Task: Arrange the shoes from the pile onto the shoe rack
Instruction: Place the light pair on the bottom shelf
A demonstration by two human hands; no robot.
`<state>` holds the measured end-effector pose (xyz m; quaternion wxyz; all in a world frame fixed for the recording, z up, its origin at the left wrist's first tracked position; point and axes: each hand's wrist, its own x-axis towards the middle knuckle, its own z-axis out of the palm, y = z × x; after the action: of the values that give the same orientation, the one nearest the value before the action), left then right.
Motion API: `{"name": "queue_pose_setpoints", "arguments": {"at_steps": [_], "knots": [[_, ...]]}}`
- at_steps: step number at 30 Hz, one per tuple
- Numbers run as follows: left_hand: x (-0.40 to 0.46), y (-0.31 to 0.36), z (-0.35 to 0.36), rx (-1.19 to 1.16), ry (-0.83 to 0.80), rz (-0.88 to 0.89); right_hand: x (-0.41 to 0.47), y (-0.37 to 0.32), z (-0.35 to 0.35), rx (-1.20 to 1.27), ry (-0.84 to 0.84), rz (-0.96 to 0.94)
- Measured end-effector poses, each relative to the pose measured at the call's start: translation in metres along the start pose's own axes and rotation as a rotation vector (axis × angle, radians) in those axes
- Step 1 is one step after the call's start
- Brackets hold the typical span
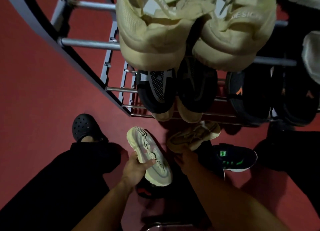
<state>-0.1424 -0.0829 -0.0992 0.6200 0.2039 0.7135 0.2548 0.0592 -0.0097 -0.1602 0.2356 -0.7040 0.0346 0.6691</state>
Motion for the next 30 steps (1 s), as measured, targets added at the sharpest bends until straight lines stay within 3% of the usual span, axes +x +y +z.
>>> {"name": "queue_pose_setpoints", "arguments": {"at_steps": [5,10,19,30], "knots": [[-0.015,0.01,0.016,-0.027,-0.018,-0.054,-0.039,0.0,-0.027,0.126,0.095,-0.053],[-0.055,0.042,0.028,-0.165,-0.113,-0.078,-0.083,-0.022,-0.045,0.217,0.046,-0.14],[-0.135,0.075,0.06,-0.226,-0.191,0.047,-0.177,-0.038,-0.11,0.161,-0.011,-0.303],[-0.189,0.074,0.125,-0.285,-0.131,0.153,-0.238,-0.031,-0.191,0.235,-0.015,-0.465]]}}
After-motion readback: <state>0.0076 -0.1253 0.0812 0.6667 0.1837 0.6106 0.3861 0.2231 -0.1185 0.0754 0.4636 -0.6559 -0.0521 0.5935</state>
